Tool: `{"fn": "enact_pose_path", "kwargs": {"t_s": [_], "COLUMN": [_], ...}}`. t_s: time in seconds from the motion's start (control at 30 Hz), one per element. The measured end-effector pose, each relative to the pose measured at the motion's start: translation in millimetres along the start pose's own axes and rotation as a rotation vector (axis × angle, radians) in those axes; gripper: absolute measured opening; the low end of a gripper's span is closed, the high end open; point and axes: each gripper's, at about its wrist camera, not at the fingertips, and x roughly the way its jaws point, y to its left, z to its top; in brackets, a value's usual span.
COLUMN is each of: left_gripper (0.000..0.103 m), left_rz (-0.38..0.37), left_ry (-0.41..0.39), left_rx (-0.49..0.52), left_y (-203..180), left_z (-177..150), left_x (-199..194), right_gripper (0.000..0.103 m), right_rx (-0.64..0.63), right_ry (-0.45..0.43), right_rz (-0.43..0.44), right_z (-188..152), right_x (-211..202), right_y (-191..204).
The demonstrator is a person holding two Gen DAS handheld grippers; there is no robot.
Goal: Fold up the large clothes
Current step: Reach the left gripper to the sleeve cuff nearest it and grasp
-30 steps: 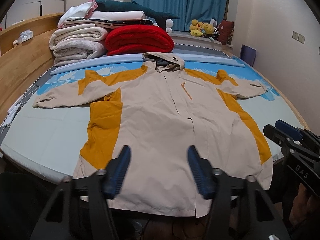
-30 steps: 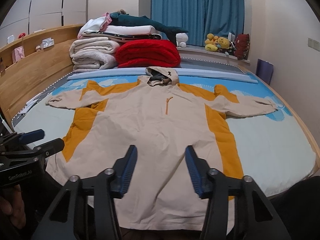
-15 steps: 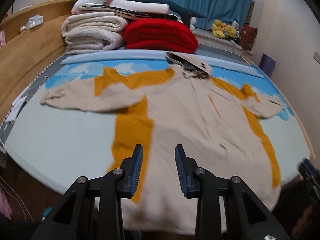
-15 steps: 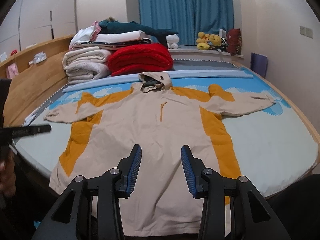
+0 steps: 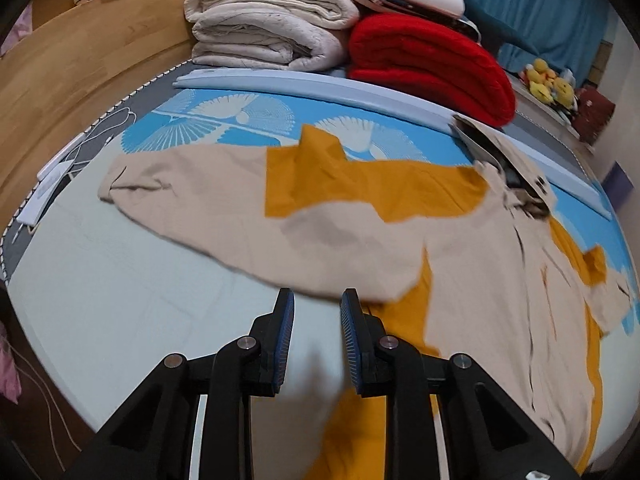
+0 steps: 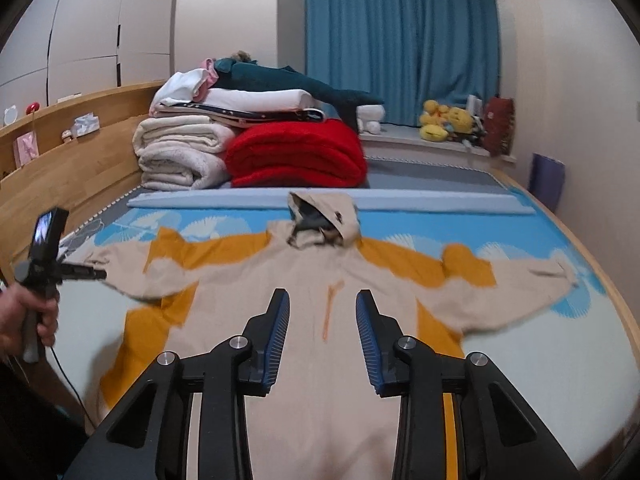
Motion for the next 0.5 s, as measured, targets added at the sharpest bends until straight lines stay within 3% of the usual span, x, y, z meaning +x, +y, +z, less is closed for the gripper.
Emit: {"fn": "enact_pose_path", "kwargs": {"t_s": [0.27,0.37,0.5], "left_gripper": [0.022,0.022,0.022], "left_rz": [0.040,0.105,0.137], "left_ry": [-0.010,0.030,0.060], "left_rx": [-0.066,-0.094,-0.172], "left_y": [36,55,84], "left_z": [37,46,61], "left_x": [54,80,101], "right_gripper": [0.048,0.050,0.050], "right_rx": [-0.046,-0.042,0.031], "right_ry": [-0.042,-0.043,0.084], "right_rz": [0.093,0.136,0.175], "right_z": [78,79,71], "right_x": [100,126,163], "right_y": [12,10,7]}}
